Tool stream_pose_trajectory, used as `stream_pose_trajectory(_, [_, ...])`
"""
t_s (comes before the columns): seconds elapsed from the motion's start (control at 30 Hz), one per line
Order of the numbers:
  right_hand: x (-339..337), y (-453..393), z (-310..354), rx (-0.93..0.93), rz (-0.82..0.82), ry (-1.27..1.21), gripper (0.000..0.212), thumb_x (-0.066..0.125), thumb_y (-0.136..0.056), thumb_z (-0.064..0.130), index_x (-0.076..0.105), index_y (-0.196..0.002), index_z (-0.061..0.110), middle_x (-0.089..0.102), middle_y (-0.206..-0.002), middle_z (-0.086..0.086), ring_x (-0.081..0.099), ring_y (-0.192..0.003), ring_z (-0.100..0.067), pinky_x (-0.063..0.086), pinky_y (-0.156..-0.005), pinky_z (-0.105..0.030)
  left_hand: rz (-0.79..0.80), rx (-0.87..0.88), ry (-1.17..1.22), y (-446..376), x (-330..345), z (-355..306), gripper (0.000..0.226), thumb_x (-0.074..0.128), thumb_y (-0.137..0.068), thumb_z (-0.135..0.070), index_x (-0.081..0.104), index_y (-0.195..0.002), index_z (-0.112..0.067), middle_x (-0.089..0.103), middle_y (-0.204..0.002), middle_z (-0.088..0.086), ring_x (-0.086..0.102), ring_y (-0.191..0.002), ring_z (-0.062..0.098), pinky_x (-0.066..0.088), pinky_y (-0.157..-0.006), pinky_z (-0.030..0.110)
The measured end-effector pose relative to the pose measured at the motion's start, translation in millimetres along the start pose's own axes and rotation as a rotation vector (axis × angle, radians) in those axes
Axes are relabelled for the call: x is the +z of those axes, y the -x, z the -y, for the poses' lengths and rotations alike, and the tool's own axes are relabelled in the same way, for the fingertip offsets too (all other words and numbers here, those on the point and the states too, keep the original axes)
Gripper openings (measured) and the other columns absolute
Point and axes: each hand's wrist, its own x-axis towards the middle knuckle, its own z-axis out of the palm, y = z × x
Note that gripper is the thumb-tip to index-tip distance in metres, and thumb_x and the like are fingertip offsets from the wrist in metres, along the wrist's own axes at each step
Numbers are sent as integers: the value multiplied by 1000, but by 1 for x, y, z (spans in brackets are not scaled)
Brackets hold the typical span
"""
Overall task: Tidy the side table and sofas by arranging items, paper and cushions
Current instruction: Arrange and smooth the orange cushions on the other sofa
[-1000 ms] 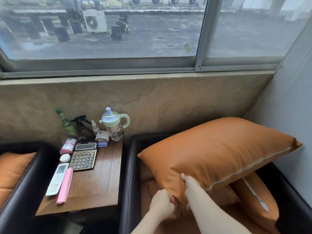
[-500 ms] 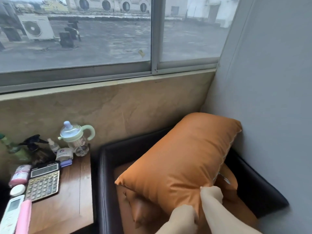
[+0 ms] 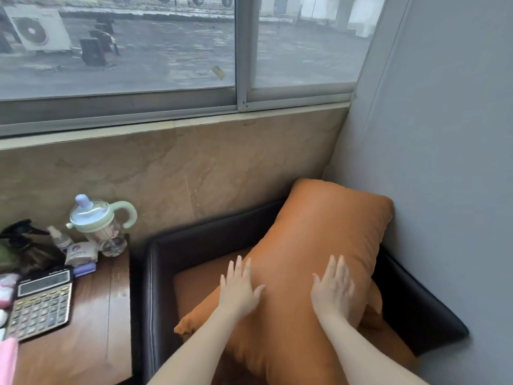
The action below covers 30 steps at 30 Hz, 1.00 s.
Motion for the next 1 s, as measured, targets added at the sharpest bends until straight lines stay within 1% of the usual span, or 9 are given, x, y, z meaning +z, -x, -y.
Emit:
stream_pose_trajectory(0.17, [14,-43,57,-597,157,178,61,25,-102,37,-10,-149,20,-13,-158,0,-13,-145,-19,-5,-116,-44,38,-233,98,-32,18,16,79,27,-94,-62,-4,-153,-20,-4,-160,8,-4,-147,26,3,-117,49])
stream_pose_trajectory(0.3, [28,-77,61,-693,206,267,59,23,-101,40,-4,-150,21,-9,-159,-1,-13,-145,-20,-5,-115,-47,74,-265,227,-44,30,4,74,22,-95,-62,12,-153,-17,27,-156,3,28,-141,21,19,-117,42])
stream_pose_trajectory(0.4, [40,-88,61,-692,244,326,58,23,-101,41,1,-151,21,-6,-159,-2,-12,-145,-21,-7,-114,-50,137,-215,129,-31,37,-12,70,23,-94,-64,31,-147,-18,48,-142,4,48,-126,22,40,-100,33])
stream_pose_trajectory(0.5, [57,-78,84,-758,300,322,56,23,-101,41,7,-151,23,-2,-159,-3,-10,-146,-23,-7,-114,-52,159,-151,5,-20,36,-24,61,28,-94,-61,64,-100,-12,68,-105,9,62,-99,27,47,-83,34])
stream_pose_trajectory(0.63, [80,-71,70,-771,399,443,55,22,-101,44,11,-151,23,1,-159,-4,-10,-145,-23,-10,-113,-52,266,-153,292,-4,64,-27,48,39,-94,-46,52,-61,-13,67,-69,6,64,-66,24,53,-78,30])
stream_pose_trajectory(0.7, [92,-69,37,-792,362,566,58,19,-101,46,9,-151,18,-1,-159,-7,-13,-145,-24,-24,-106,-51,180,-157,203,0,85,-10,43,37,-95,-43,55,-71,-13,68,-82,6,62,-82,27,49,-80,31])
stream_pose_trajectory(0.8, [104,-59,7,-866,321,633,63,17,-100,48,6,-151,12,-3,-158,-9,-15,-144,-25,-41,-87,-49,32,-207,12,-5,104,31,38,32,-99,-39,59,-118,-21,62,-123,2,55,-116,22,40,-93,30])
stream_pose_trajectory(0.87, [113,-57,10,-893,297,635,64,17,-100,48,3,-151,12,-4,-158,-9,-15,-144,-25,-41,-86,-49,19,-218,-66,-12,109,55,50,31,-100,-38,36,-145,-17,38,-150,4,32,-139,20,25,-112,32])
stream_pose_trajectory(1.0, [129,-64,24,-924,277,645,64,17,-100,48,-2,-150,13,-5,-158,-9,-15,-144,-25,-35,-96,-51,48,-296,-213,-28,114,90,65,31,-100,-42,7,-152,-12,2,-160,6,-2,-148,24,6,-118,42])
